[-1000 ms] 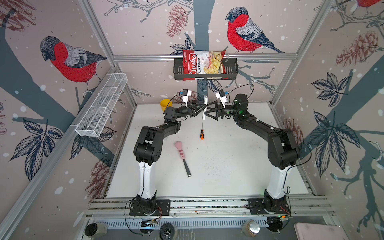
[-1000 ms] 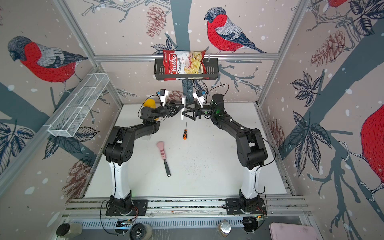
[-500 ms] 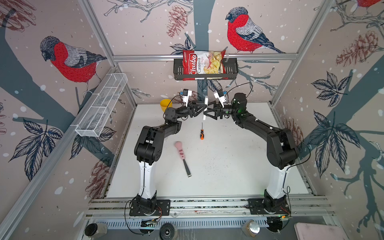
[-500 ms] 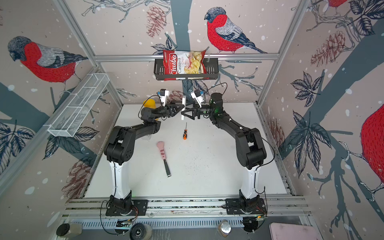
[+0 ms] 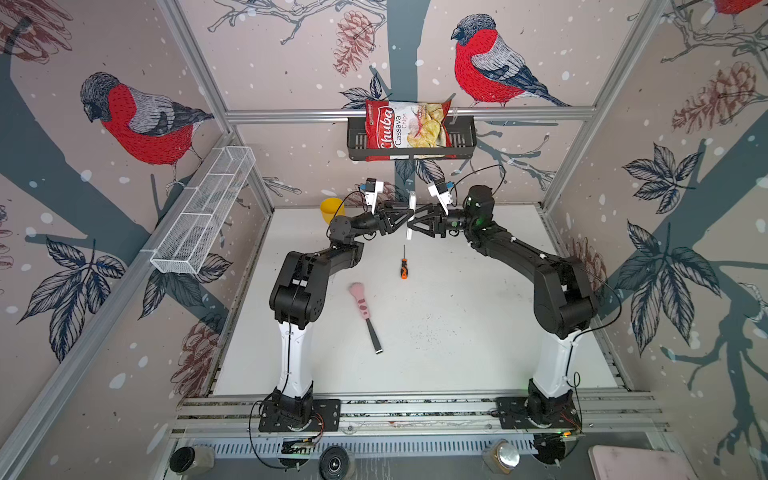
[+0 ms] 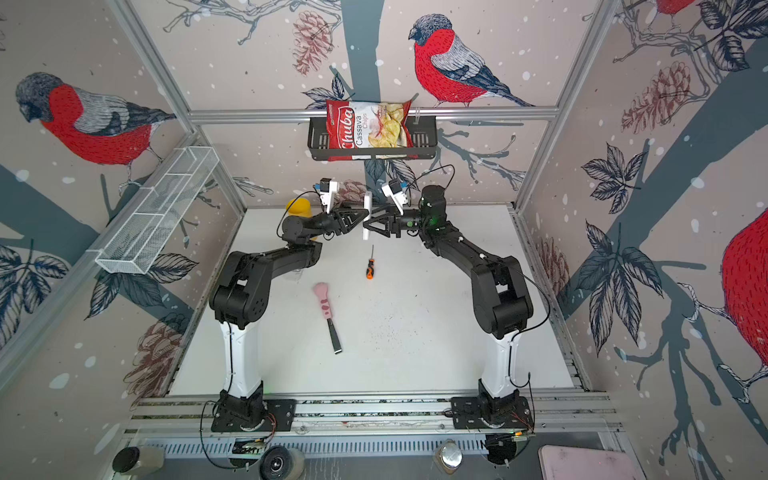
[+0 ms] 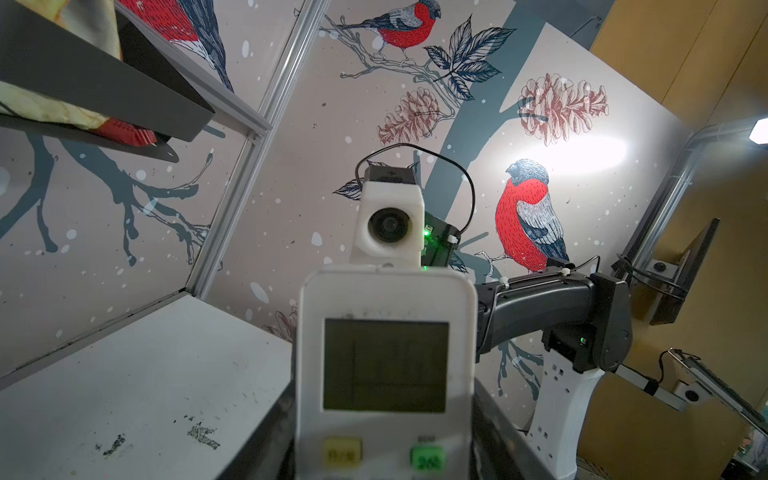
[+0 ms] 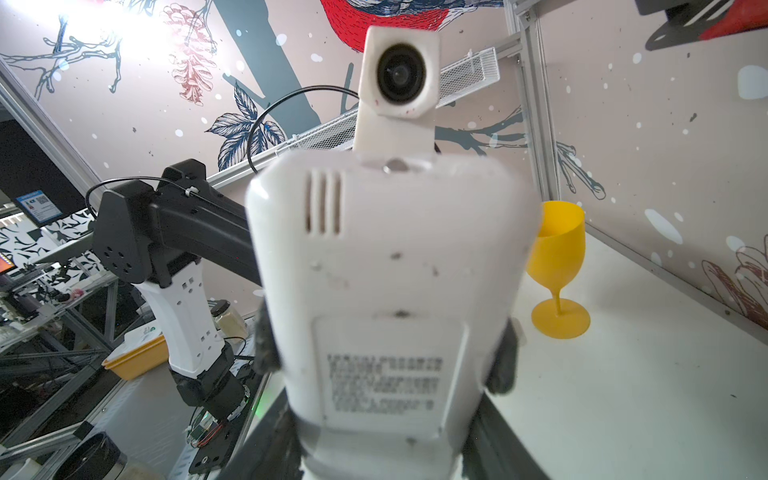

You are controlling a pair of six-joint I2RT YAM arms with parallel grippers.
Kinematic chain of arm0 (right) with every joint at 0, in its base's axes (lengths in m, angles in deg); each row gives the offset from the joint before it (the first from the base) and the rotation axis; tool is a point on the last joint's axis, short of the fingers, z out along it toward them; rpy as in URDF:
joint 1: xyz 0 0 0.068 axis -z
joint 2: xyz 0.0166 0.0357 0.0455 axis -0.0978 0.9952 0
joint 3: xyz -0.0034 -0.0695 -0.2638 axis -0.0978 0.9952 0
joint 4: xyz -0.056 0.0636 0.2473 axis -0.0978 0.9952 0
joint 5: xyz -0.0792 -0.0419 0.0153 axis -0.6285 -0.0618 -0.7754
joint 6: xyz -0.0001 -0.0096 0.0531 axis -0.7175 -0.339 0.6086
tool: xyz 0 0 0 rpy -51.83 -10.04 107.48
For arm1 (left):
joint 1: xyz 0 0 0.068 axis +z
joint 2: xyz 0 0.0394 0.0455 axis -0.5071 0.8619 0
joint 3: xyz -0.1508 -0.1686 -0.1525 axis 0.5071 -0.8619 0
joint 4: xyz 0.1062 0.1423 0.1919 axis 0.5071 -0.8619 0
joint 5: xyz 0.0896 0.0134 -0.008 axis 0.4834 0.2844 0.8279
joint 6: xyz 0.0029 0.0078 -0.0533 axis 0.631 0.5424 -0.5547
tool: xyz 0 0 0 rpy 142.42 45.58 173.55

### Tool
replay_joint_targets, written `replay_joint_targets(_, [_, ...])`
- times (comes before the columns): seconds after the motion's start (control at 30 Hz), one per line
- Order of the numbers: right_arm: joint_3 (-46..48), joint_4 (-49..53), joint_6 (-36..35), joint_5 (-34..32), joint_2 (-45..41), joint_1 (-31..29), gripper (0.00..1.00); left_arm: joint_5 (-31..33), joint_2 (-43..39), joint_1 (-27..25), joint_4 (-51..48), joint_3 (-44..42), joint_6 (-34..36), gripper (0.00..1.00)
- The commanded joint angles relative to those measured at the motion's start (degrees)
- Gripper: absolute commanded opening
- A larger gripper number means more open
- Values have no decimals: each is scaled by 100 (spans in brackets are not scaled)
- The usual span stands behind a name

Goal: Unload the batteries from the remote control
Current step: 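Grasp the remote's battery end with the right gripper beside the left gripper, then lower the remote onto the table with the right gripper while the left gripper releases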

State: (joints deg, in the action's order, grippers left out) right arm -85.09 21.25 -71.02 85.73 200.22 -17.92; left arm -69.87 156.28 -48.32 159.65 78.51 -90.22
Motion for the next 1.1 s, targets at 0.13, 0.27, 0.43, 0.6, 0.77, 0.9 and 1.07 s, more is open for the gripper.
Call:
replay_joint_targets(0.13, [67, -414, 254, -80, -5, 49, 38, -46, 29, 14, 394, 52, -192, 42])
replay_joint_targets(0.27, [94, -409, 251, -113, -52, 56, 35, -21, 39, 19, 380, 39, -160, 57])
replay_joint_targets(0.43, [120, -166, 129, -128, -182, 116, 35, 140, -128, 82, 67, -147, 157, 98])
replay_joint_targets(0.6, [132, 1293, -842, -435, -566, 121, 34, 364, -350, 107, -123, -400, 414, 98])
replay_joint_targets(0.77, [96, 3173, -1943, -1299, -1003, 24, 34, 704, -896, 154, -571, -1070, 1089, 98])
replay_joint_targets(0.9, [-64, 4460, -2419, -2384, -1055, -103, 34, 955, -1508, 149, -912, -1793, 1643, 98])
replay_joint_targets(1.07, [-355, 5637, -2760, -3637, -762, -304, 31, 1152, -2059, 133, -1128, -2486, 1982, 98])
